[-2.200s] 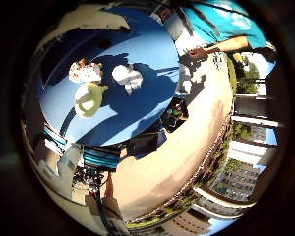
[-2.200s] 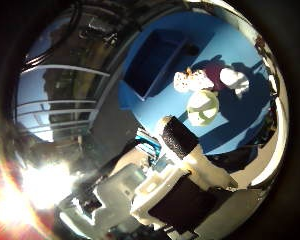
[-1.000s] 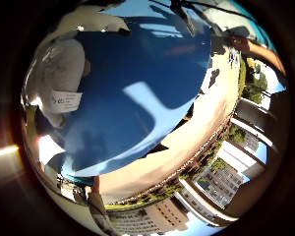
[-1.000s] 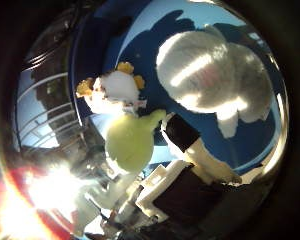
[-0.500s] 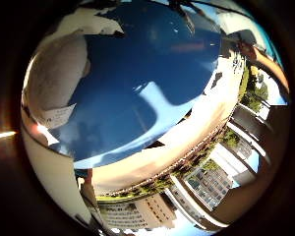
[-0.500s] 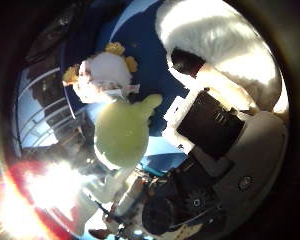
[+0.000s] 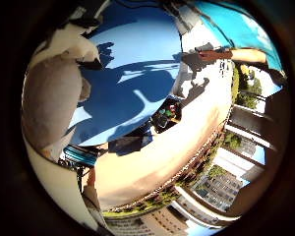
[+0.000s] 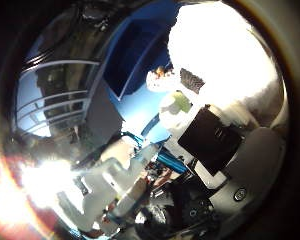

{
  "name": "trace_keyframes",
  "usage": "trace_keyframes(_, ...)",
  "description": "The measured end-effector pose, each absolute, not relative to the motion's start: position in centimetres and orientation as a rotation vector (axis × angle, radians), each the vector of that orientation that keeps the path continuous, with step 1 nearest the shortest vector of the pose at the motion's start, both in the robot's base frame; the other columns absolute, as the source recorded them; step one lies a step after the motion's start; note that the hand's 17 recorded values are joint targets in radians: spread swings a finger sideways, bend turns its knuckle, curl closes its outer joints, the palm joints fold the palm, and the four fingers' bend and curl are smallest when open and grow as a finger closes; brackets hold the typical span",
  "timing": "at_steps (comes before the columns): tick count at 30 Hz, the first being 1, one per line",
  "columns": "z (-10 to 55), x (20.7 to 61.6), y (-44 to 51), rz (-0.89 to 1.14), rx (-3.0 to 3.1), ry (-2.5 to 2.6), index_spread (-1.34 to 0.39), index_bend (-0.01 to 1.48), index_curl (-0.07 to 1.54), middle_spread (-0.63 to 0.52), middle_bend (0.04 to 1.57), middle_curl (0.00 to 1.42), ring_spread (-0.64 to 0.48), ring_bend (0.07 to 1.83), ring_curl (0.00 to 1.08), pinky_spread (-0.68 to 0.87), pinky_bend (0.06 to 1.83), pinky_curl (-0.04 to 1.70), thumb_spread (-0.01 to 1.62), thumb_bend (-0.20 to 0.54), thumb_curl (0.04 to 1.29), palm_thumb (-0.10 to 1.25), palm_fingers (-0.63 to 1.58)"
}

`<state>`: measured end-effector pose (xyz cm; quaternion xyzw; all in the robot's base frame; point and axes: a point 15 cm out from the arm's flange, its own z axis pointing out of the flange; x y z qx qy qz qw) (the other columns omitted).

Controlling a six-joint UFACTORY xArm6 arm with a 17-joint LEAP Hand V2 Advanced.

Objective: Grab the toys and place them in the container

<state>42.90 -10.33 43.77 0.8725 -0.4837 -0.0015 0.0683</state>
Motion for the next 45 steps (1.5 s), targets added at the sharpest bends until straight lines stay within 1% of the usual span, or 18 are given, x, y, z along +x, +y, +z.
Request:
trace_keyframes(4, 46.2, 42.6, -2.9, 0.062, 2.748, -1.341, -0.55, 0.92, 0.78, -0.17, 1.21, 0.96, -0.08, 1.44, 0.77, 0.13, 1.68, 0.48, 1.06, -0.012, 0.69, 0.97, 0.97)
trace_keyframes(10, 46.3, 42.4, 8.5, 0.093, 2.853, -1.211, -0.56, 0.93, 0.89, -0.17, 1.24, 0.98, -0.09, 1.48, 0.78, 0.13, 1.7, 0.52, 1.07, -0.013, 0.73, 0.96, 0.93)
trace_keyframes(14, 43.8, 43.7, 16.1, 0.082, 2.912, -1.175, -0.56, 0.92, 0.96, -0.17, 1.25, 0.99, -0.09, 1.5, 0.78, 0.12, 1.7, 0.54, 1.07, -0.013, 0.75, 0.96, 0.92)
trace_keyframes(20, 38.5, 46.4, 22.1, 0.055, 2.905, -1.212, -0.56, 0.89, 1.04, -0.17, 1.27, 1.0, -0.09, 1.52, 0.78, 0.12, 1.7, 0.58, 1.08, -0.012, 0.79, 0.96, 0.91)
trace_keyframes(24, 35.8, 47.1, 24.3, 0.004, 2.855, -1.342, -0.57, 0.87, 1.09, -0.17, 1.28, 1.0, -0.09, 1.52, 0.78, 0.12, 1.69, 0.6, 1.08, -0.014, 0.81, 0.95, 0.9)
trace_keyframes(28, 34.5, 47.2, 26.5, -0.113, 2.827, -1.513, -0.57, 0.85, 1.12, -0.17, 1.29, 1.0, -0.09, 1.53, 0.77, 0.12, 1.69, 0.62, 1.08, -0.014, 0.82, 0.95, 0.9)
trace_keyframes(33, 34.1, 47.5, 26.4, -0.119, 2.748, -1.641, -0.58, 0.83, 1.17, -0.16, 1.29, 0.99, -0.09, 1.53, 0.77, 0.12, 1.67, 0.64, 1.08, -0.014, 0.83, 0.95, 0.9)
trace_keyframes(37, 32.7, 47.6, 26.0, -0.141, 2.706, -1.647, -0.59, 0.8, 1.2, -0.16, 1.29, 0.99, -0.09, 1.54, 0.77, 0.12, 1.67, 0.66, 1.07, -0.027, 0.84, 0.91, 0.89)
trace_keyframes(39, 32.6, 47.6, 25.7, -0.146, 2.684, -1.671, -0.59, 0.76, 1.22, -0.16, 1.3, 0.99, -0.09, 1.55, 0.77, 0.11, 1.67, 0.67, 1.07, -0.03, 0.83, 0.87, 0.86)
trace_keyframes(42, 32.5, 47.9, 24.9, -0.153, 2.65, -1.715, -0.6, 0.74, 1.22, -0.16, 1.29, 0.98, -0.08, 1.55, 0.76, 0.12, 1.63, 0.68, 1.09, -0.037, 0.79, 0.83, 0.84)
trace_keyframes(44, 32.4, 47.7, 24.5, -0.161, 2.626, -1.725, -0.6, 0.68, 1.19, -0.14, 1.23, 0.93, -0.03, 1.48, 0.71, 0.15, 1.55, 0.67, 1.1, -0.051, 0.74, 0.78, 0.78)
trace_keyframes(45, 32.2, 47.4, 24.3, -0.172, 2.611, -1.723, -0.58, 0.6, 1.16, -0.13, 1.16, 0.89, 0.0, 1.42, 0.69, 0.18, 1.54, 0.67, 1.11, -0.055, 0.71, 0.75, 0.67)
